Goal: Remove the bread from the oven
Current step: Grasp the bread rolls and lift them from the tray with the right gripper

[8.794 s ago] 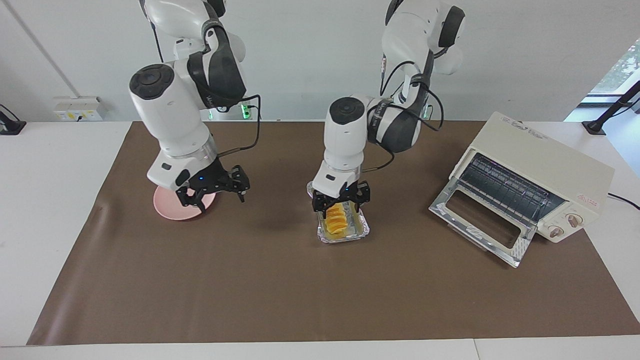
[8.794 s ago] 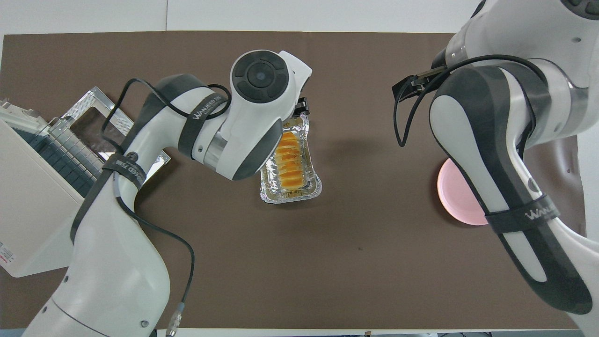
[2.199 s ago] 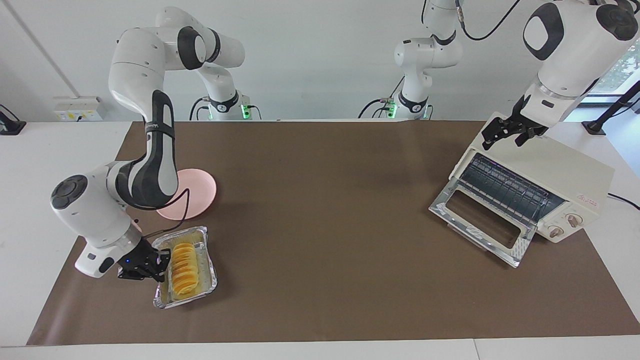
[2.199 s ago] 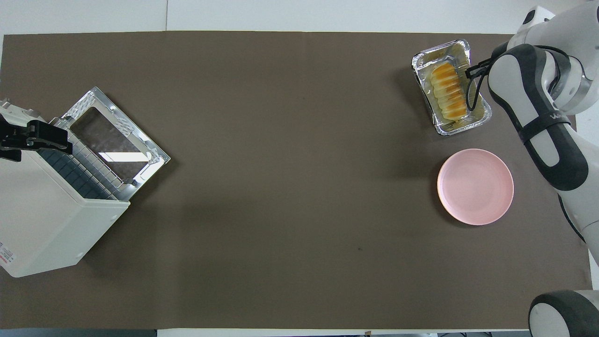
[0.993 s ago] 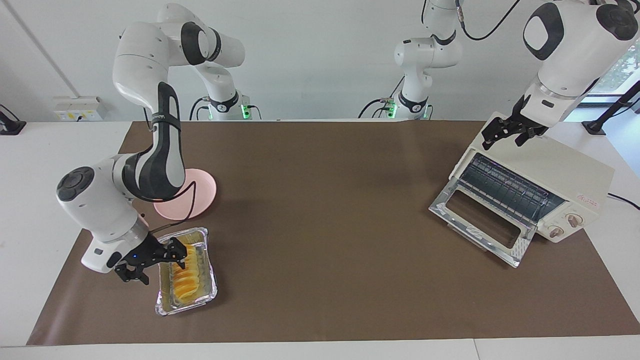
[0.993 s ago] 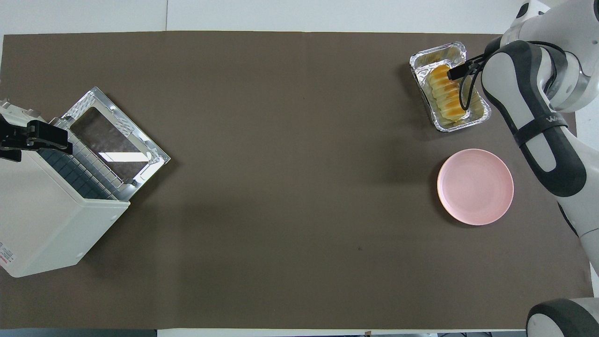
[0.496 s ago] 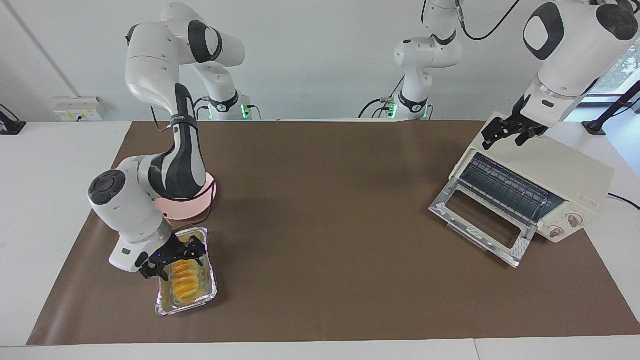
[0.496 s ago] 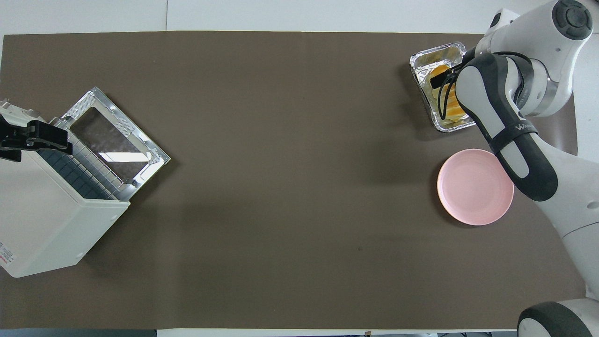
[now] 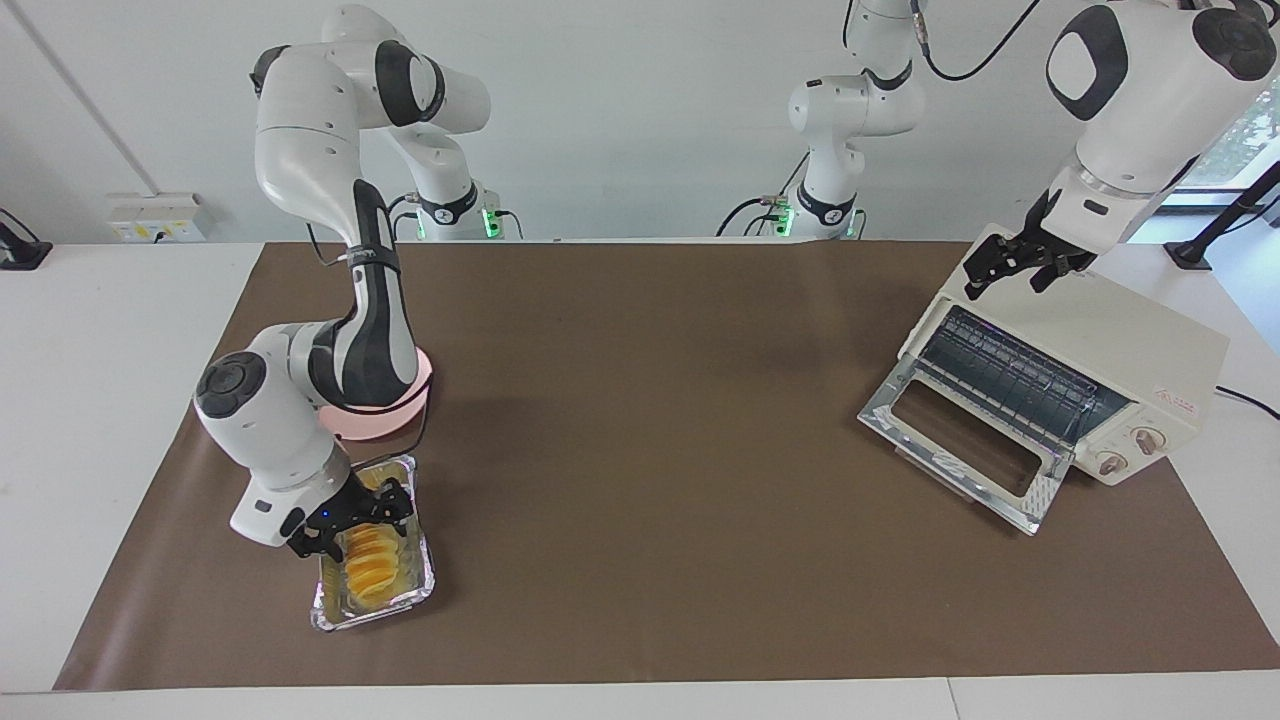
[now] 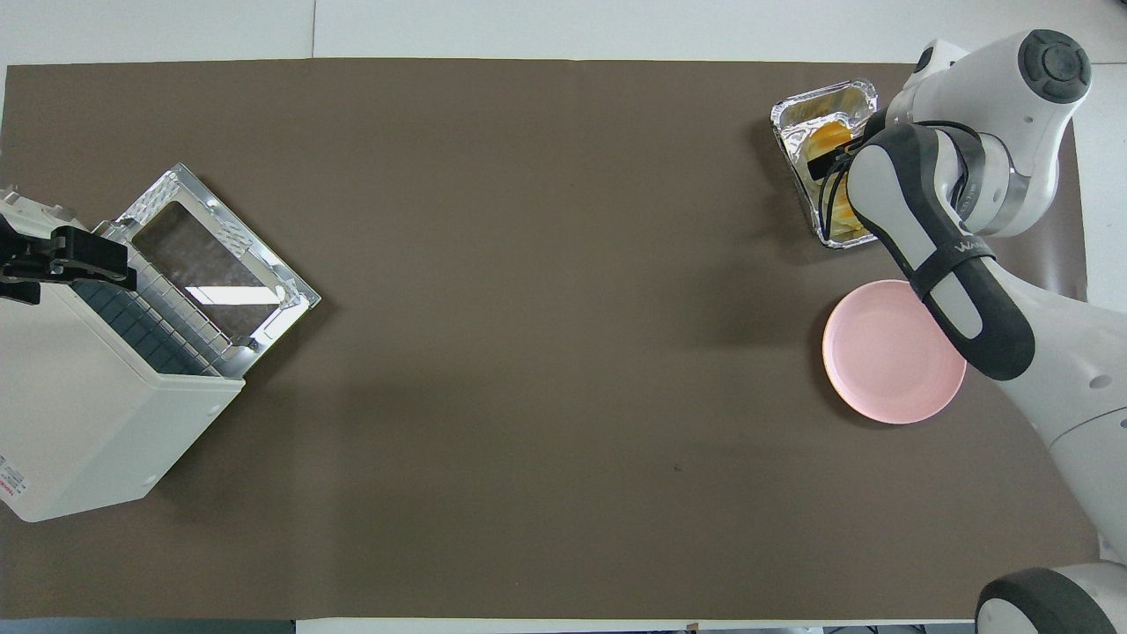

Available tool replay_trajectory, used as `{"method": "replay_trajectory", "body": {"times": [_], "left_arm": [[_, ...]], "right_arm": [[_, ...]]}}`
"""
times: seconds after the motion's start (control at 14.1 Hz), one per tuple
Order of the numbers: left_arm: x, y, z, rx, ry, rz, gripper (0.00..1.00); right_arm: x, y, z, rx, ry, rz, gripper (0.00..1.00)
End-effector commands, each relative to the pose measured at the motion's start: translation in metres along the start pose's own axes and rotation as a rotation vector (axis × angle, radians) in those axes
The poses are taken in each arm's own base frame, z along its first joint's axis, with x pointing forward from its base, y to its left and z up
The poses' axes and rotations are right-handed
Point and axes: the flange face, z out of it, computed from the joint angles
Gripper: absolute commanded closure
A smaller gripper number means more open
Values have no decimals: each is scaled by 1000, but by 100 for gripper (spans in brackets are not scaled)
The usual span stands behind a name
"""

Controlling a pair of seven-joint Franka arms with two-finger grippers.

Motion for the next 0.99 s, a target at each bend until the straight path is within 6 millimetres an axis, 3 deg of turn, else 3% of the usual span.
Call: {"method": "replay_trajectory", "body": {"times": [0.0,0.21,0.43,0.64,0.92], "left_arm": [[-8,-2,-3,15,1,2,0],[-8,-2,-3,15,3,3,0],[-8,-2,-3,15,3,2,0],[-8,-2,-3,15,1,3,0],[-8,-2,-3,15,3,3,0]], "right_arm": [[-16,-6,1,-10,-4,7,50],[-20,-3,-1,-2,-26,5,80],[-19,-2,-11,9,-53,5,80],[-11,-6,-47,12,-93,-12,80],[-17,-12,-94,-14,-130,-32,80]]}}
